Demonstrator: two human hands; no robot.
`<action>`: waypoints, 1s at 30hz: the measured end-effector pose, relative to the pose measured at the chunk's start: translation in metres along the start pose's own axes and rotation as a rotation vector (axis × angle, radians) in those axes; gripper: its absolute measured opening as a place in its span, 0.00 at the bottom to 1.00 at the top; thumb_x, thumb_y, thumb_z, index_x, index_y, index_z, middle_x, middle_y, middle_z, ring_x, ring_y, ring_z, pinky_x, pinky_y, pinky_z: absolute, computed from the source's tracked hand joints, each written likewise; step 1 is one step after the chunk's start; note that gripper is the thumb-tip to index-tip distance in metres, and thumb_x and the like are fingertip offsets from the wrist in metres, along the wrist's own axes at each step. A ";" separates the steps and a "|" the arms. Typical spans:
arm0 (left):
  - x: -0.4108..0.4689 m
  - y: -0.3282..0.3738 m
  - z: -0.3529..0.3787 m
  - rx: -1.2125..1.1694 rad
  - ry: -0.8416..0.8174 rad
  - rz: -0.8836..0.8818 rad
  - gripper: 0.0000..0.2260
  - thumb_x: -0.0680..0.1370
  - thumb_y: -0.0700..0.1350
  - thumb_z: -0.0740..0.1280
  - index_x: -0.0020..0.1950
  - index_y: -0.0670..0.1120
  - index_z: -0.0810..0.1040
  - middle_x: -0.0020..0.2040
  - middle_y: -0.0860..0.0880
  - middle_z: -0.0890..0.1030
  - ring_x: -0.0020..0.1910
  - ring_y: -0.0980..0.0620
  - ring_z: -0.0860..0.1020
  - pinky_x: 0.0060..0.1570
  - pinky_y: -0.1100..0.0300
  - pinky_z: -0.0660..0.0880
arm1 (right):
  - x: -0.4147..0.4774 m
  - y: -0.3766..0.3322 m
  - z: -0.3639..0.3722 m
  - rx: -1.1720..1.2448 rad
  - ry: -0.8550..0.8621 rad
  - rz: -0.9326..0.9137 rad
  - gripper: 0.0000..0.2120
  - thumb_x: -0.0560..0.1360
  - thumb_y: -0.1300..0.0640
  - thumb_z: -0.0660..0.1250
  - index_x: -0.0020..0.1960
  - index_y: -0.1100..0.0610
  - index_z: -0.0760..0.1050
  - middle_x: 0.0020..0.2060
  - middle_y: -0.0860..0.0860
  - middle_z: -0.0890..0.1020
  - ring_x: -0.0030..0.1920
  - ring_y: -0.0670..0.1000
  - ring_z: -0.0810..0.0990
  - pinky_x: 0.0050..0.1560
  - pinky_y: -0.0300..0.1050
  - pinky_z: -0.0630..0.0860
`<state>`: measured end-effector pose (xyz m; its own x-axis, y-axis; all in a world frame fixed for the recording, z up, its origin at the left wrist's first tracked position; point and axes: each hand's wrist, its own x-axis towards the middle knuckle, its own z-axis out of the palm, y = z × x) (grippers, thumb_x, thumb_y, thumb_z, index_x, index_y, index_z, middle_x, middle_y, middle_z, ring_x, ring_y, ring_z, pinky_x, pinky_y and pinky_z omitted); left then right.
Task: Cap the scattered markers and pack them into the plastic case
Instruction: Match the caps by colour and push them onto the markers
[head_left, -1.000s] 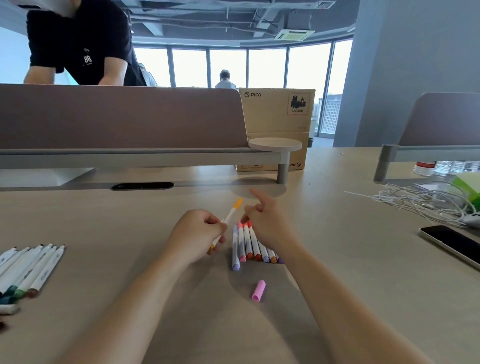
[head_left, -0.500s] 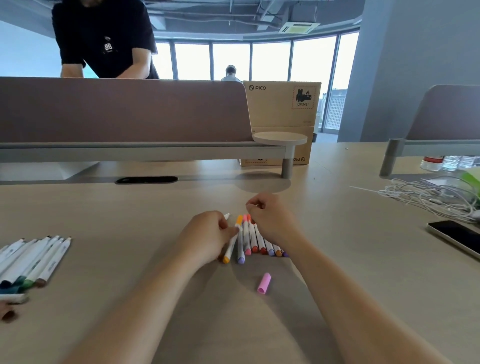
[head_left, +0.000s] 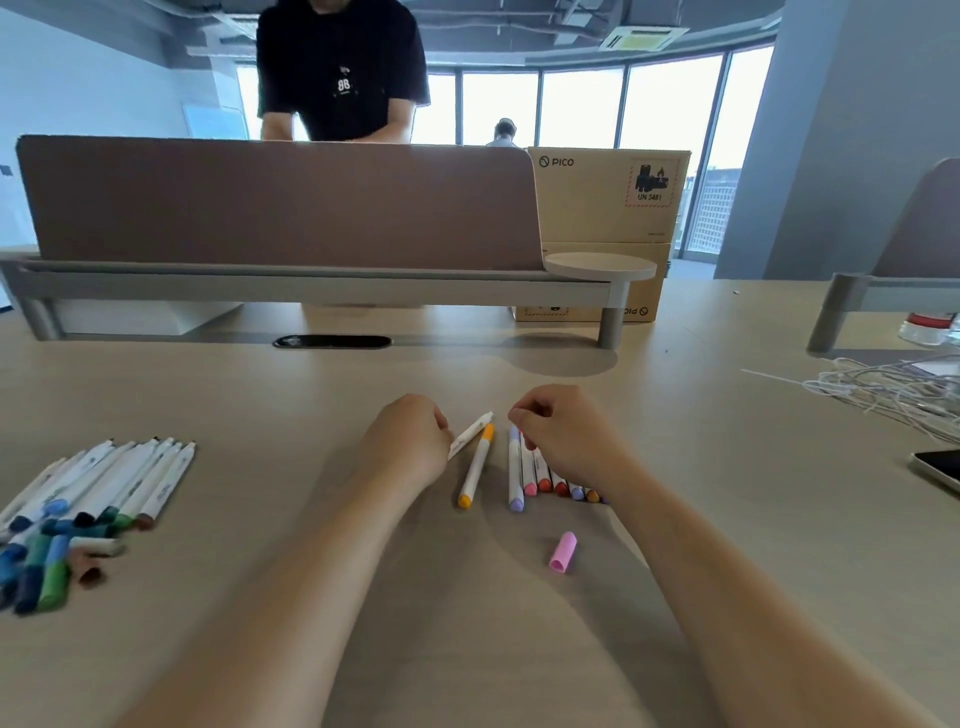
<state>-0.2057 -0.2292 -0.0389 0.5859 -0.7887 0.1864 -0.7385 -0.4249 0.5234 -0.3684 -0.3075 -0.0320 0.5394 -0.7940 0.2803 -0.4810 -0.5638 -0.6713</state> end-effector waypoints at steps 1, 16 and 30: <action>0.000 0.000 0.000 0.000 -0.020 -0.003 0.08 0.75 0.43 0.66 0.47 0.48 0.85 0.45 0.46 0.84 0.47 0.46 0.81 0.43 0.58 0.75 | 0.000 -0.001 0.000 -0.012 -0.009 -0.003 0.09 0.80 0.54 0.62 0.45 0.51 0.80 0.35 0.46 0.80 0.34 0.46 0.76 0.39 0.44 0.76; -0.001 -0.002 0.012 0.116 -0.031 -0.030 0.08 0.77 0.45 0.62 0.46 0.46 0.80 0.44 0.46 0.81 0.44 0.44 0.79 0.39 0.57 0.72 | -0.004 -0.008 0.000 -0.077 -0.059 0.001 0.09 0.79 0.52 0.62 0.49 0.52 0.81 0.36 0.46 0.80 0.33 0.46 0.75 0.39 0.45 0.75; -0.017 0.019 -0.006 -0.282 -0.098 0.022 0.08 0.77 0.43 0.64 0.39 0.43 0.78 0.38 0.45 0.80 0.39 0.45 0.77 0.37 0.57 0.69 | -0.011 -0.016 -0.016 -0.176 -0.068 0.021 0.10 0.79 0.49 0.64 0.46 0.53 0.79 0.35 0.49 0.80 0.35 0.50 0.78 0.41 0.49 0.79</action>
<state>-0.2277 -0.2216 -0.0274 0.5257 -0.8413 0.1259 -0.6206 -0.2781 0.7332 -0.3773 -0.2933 -0.0136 0.5704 -0.7923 0.2166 -0.6030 -0.5830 -0.5445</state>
